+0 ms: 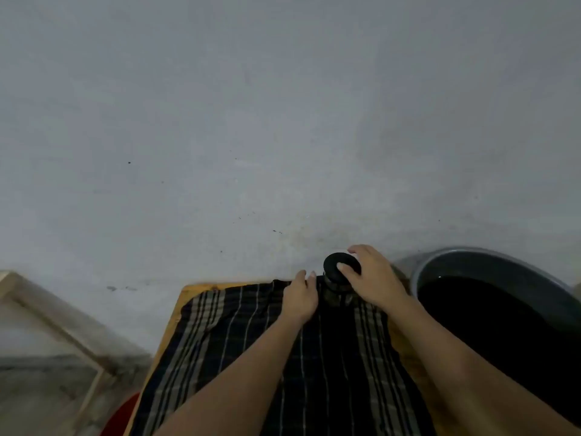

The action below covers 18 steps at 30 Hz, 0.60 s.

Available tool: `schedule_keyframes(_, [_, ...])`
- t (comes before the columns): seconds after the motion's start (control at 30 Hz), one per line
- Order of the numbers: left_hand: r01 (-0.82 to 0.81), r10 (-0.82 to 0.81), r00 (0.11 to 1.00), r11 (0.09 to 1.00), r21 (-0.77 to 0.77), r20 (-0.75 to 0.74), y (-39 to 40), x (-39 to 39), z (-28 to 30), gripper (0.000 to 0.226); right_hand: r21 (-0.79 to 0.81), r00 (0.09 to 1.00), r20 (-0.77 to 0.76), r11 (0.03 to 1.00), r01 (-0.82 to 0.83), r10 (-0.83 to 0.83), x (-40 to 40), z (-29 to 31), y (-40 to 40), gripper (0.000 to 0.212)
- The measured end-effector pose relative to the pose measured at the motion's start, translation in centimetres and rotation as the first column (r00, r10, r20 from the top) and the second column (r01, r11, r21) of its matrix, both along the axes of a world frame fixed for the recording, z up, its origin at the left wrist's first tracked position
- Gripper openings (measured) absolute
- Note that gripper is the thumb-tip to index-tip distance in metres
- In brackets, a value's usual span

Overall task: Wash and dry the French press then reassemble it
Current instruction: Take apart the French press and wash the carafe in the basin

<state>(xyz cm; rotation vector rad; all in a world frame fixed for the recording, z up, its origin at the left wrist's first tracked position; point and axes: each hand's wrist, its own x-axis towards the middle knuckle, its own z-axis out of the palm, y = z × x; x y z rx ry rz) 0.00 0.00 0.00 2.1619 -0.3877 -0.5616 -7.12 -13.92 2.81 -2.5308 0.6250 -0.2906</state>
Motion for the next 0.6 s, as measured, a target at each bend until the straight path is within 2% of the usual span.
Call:
schedule_keyframes(0.13, [0.029,-0.029,1.0,1.0,-0.008,-0.006,-0.6,-0.3,-0.4,0.041,0.021,0.999,-0.017,0.999,-0.036,0.036,0.4,-0.5,0.1,0.043])
schedule_keyframes(0.4, [-0.013,0.007,0.996,0.998,-0.065,-0.092,-0.6,0.1,-1.1,0.037,0.06,0.996,0.082,0.998,-0.022,0.017,0.8,-0.5,0.1,0.035])
schedule_keyframes(0.6, [-0.031,0.012,0.983,0.994,-0.101,-0.185,-0.5,0.7,-1.6,0.04,0.244,0.93,0.331,0.966,0.081,-0.161,0.5,3.7,0.5,0.03])
